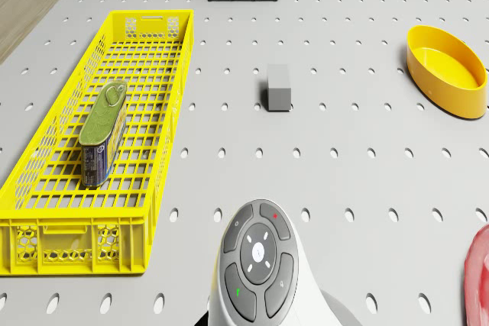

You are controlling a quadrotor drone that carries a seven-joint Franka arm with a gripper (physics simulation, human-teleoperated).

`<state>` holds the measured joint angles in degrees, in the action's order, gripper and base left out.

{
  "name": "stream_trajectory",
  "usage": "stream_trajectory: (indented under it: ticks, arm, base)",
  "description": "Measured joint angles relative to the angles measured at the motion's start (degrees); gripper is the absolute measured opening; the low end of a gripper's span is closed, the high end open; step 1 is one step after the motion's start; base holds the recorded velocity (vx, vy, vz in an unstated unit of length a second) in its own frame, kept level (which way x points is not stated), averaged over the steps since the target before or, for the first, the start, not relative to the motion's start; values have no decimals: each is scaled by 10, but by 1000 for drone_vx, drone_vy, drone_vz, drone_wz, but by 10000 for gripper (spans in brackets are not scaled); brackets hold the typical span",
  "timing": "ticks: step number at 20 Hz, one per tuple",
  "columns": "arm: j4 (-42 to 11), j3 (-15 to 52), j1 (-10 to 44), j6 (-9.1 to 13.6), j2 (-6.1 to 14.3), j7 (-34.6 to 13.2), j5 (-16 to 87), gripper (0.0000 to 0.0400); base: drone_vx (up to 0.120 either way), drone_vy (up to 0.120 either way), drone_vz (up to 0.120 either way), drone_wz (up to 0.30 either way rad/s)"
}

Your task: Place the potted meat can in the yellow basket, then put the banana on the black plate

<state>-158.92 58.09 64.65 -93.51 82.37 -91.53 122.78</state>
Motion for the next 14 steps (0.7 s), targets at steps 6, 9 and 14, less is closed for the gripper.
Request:
stream_trajectory:
  ticks: [6, 9, 14]
  arm:
    - [0, 9, 11, -34, 27, -23, -30, 348]
    - [-8, 24, 8, -22, 28, -20, -41, 375]
    - [-23, 56, 2, -4, 29, -17, -66, 393]
  base:
    - [0, 0, 0, 0]
    - [0, 0, 0, 0]
    - [0, 0, 0, 0]
